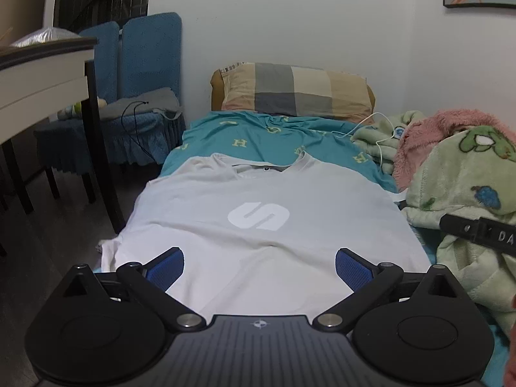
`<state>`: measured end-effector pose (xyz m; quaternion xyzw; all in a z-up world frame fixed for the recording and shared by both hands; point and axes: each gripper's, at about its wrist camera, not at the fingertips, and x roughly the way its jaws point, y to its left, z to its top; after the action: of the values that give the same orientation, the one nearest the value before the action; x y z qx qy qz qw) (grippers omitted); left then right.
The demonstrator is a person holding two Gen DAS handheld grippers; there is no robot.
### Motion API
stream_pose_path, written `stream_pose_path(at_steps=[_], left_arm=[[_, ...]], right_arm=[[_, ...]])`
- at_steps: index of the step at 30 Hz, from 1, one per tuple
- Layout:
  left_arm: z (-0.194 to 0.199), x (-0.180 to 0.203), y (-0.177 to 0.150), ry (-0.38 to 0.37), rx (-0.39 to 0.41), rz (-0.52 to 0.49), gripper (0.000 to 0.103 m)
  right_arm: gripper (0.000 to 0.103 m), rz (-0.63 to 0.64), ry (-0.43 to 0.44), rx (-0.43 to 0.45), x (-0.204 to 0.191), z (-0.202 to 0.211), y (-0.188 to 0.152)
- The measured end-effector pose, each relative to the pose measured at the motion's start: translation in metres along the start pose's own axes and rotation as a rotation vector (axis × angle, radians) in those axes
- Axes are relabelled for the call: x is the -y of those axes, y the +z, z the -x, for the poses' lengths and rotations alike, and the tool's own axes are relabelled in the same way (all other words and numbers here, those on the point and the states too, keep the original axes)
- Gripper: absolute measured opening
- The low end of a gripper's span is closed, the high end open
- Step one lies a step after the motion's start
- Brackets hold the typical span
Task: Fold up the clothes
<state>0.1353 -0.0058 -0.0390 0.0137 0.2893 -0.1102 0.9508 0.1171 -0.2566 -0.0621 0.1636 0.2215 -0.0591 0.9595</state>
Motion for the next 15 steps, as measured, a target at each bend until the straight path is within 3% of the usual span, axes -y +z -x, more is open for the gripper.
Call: stream_pose_path(at_steps=[10,14,15], left_arm=[[0.005,0.008,-0.009,0.019,-0.006,-0.038,0.102],[0.004,0.009,-0.011,0.051,-0.002,-0.043,0.102],[0.003,0.009,-0.01,0.06,0.0,-0.039,0.102]], right_arm=[[0.067,0.017,-0.024,-0.006,0.0,-0.003,-0.008],[0.057,-0.058,-0.016,-0.018,0.011,-0.005,-0.008],[0.049,-0.081,-0.02,-0.023,0.016,-0.007,-0.007]])
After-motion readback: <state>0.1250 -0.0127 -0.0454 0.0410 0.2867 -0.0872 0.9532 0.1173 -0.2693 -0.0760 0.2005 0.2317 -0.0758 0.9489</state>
